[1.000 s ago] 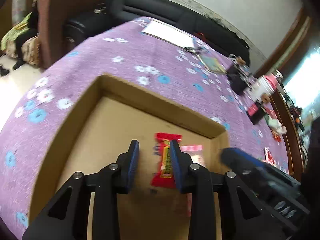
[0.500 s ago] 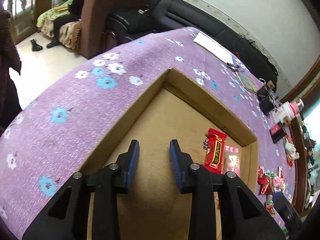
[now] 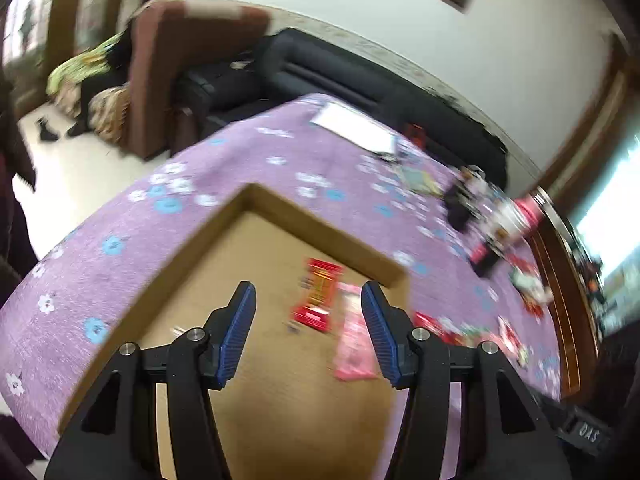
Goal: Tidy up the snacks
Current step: 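Withdraw both tools from the tray back over the snacks, then grasp the small red candy packet with the left tool while the right tool approaches foil candy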
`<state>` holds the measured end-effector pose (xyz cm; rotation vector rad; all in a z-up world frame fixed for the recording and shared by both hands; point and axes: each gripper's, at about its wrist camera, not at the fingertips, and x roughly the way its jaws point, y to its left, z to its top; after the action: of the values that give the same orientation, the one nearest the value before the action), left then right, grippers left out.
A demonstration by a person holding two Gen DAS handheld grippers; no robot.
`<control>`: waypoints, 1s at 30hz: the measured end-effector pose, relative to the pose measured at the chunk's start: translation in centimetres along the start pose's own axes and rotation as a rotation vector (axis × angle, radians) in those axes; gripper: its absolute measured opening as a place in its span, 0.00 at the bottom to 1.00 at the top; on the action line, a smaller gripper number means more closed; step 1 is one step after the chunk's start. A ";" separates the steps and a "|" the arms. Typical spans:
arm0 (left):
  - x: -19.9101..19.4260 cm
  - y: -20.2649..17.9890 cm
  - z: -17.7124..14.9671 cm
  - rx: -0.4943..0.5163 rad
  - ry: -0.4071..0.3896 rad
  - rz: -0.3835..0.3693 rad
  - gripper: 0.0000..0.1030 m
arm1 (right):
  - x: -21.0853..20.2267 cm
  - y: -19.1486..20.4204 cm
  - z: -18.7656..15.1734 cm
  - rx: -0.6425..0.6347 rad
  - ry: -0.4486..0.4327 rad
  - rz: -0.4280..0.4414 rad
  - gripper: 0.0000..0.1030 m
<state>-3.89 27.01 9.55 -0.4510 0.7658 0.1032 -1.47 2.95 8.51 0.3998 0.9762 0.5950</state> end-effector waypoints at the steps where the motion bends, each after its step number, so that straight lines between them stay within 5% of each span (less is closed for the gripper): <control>1: -0.7 -1.1 -0.3 0.020 0.006 -0.022 0.52 | -0.1 1.6 0.4 -0.053 -0.021 0.012 0.37; 4: -3.7 -3.4 -2.2 0.081 -0.002 -0.059 0.52 | -1.6 3.2 0.8 -0.095 -0.105 -0.042 0.37; 8: -6.0 -5.0 -3.5 0.148 -0.100 0.015 0.76 | -4.8 3.1 -2.3 -0.111 -0.213 -0.106 0.44; 10: -4.9 -5.9 -2.4 0.152 -0.052 0.050 0.76 | -5.4 2.6 -1.6 -0.103 -0.227 -0.130 0.48; 12: -4.4 -6.1 -1.9 0.099 0.021 0.009 0.76 | -6.2 1.7 0.2 -0.078 -0.246 -0.135 0.47; 15: -5.1 -7.1 -3.6 0.142 0.034 -0.001 0.76 | -8.6 0.6 0.5 -0.050 -0.325 -0.137 0.49; 18: -4.8 -6.9 -6.7 0.090 0.090 -0.052 0.76 | -9.4 -0.9 -1.2 -0.075 -0.357 -0.192 0.65; 23: -2.7 -7.8 -10.6 0.112 0.194 -0.023 0.75 | -7.4 -5.4 -3.9 -0.111 -0.319 -0.381 0.65; 26: -3.0 -8.2 -10.5 0.101 0.184 -0.016 0.75 | -5.7 -8.7 -3.1 -0.088 -0.238 -0.523 0.66; 30: -3.2 -9.0 -10.2 0.111 0.149 0.001 0.75 | -3.2 -11.1 -2.9 -0.099 -0.145 -0.549 0.65</control>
<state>-10.56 14.74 8.53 -0.3552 0.9132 0.0277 -2.16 -7.50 2.89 0.0741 0.8644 0.1127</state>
